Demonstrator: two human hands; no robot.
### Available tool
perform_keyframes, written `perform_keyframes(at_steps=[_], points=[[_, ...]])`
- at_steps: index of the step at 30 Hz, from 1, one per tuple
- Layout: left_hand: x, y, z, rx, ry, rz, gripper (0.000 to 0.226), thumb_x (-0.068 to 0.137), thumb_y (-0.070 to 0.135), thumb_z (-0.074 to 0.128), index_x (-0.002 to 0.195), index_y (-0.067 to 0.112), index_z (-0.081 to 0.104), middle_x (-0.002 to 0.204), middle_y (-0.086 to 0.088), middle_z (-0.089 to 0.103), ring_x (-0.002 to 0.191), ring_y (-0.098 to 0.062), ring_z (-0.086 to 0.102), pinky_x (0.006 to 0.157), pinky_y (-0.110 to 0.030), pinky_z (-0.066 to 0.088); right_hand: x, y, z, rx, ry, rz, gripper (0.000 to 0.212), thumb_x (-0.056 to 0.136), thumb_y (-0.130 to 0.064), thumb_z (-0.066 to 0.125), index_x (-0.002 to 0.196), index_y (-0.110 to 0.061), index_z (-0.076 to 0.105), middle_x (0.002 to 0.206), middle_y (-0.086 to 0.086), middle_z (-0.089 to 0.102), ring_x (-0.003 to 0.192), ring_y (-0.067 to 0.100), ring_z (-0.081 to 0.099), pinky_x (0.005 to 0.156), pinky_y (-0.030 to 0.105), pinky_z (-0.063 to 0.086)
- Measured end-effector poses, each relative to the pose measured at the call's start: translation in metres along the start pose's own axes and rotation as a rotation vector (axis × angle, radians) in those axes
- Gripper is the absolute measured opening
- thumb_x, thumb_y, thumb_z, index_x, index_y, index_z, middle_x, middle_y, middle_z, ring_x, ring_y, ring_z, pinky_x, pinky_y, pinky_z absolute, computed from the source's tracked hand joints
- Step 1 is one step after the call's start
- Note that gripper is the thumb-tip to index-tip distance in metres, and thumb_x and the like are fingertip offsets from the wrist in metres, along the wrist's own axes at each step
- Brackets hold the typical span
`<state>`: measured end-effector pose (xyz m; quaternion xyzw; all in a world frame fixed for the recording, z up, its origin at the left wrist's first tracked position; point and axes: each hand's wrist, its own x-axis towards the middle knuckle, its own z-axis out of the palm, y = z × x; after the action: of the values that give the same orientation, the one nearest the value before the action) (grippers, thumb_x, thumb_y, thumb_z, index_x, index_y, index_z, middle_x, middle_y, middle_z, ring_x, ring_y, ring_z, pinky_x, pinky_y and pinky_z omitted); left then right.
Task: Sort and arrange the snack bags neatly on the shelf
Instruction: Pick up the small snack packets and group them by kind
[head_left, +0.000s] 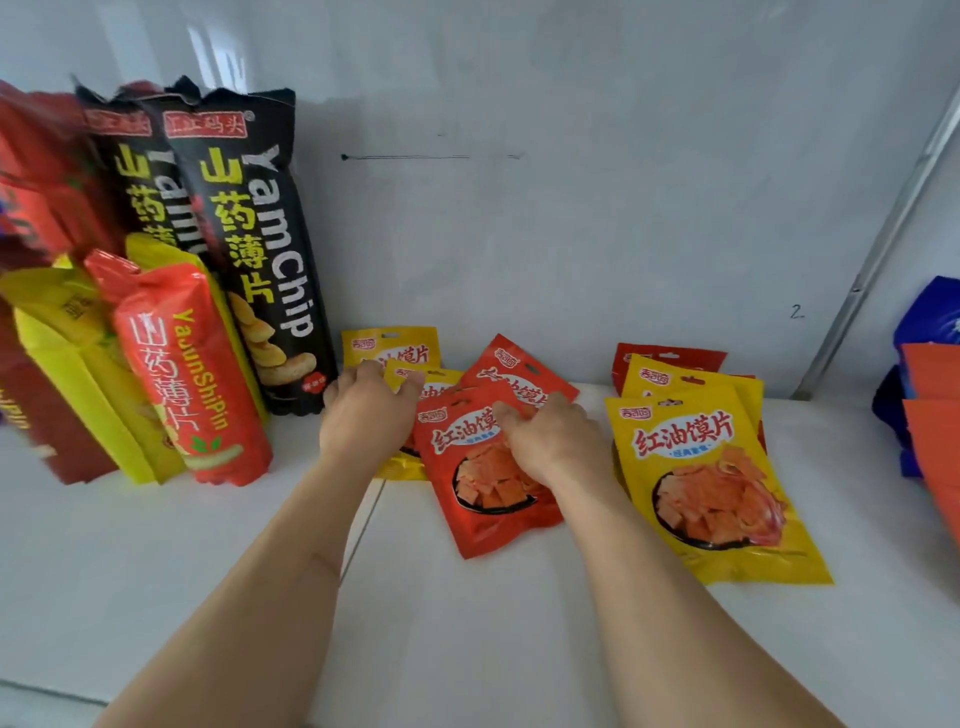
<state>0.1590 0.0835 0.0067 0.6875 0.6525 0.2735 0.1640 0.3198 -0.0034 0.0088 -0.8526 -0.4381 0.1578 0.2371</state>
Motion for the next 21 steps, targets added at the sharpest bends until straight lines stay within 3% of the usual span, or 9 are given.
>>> perform_keyframes(at_steps=[6,11,15,19,21], points=[[0.012,-0.016,0.012,-0.054,-0.09,-0.133,0.081,0.094,0.067,0.036,0.149,0.008,0.031,0.152,-0.017,0.036,0.139,-0.038,0.034,0.112,-0.052,0.027,0.003,-0.009,0.019,-0.081,0.014,0.033,0.095,0.087,-0.077,0.035,0.154,-0.013,0.017,0.157,0.015,0.03,0.146,0.033,0.023,0.116,0.049,0.019],[0.032,-0.01,0.004,-0.249,-0.081,-0.214,0.081,0.095,0.062,0.045,0.145,0.0,0.031,0.146,-0.022,0.041,0.131,-0.041,0.044,0.107,-0.05,0.04,0.005,-0.002,0.019,-0.141,0.024,0.002,0.088,0.091,-0.071,0.04,0.155,-0.015,0.018,0.16,0.01,0.026,0.148,0.029,0.02,0.117,0.047,0.019],[0.041,-0.013,0.001,-0.563,-0.114,-0.322,0.066,0.088,0.052,0.064,0.134,0.008,0.045,0.129,-0.013,0.06,0.114,-0.037,0.059,0.098,-0.048,0.05,0.009,0.007,0.015,-0.163,0.005,-0.022,0.082,0.091,-0.071,0.04,0.153,-0.019,0.026,0.159,0.005,0.031,0.146,0.029,0.026,0.116,0.047,0.024],[0.042,-0.016,0.004,-0.745,-0.22,-0.305,0.023,0.083,0.035,0.077,0.096,0.02,0.067,0.101,-0.004,0.075,0.094,-0.027,0.072,0.091,-0.047,0.057,0.01,0.007,0.021,-0.11,0.098,0.025,0.08,0.091,-0.07,0.039,0.149,-0.014,0.034,0.153,0.009,0.039,0.142,0.03,0.033,0.114,0.045,0.029],[0.039,-0.015,0.004,-0.791,-0.315,-0.293,0.016,0.085,0.032,0.077,0.092,0.021,0.068,0.091,-0.004,0.078,0.085,-0.026,0.075,0.087,-0.049,0.058,0.01,0.003,0.023,-0.1,0.135,0.068,0.079,0.093,-0.068,0.036,0.148,-0.011,0.035,0.152,0.011,0.039,0.142,0.031,0.032,0.114,0.045,0.028]])
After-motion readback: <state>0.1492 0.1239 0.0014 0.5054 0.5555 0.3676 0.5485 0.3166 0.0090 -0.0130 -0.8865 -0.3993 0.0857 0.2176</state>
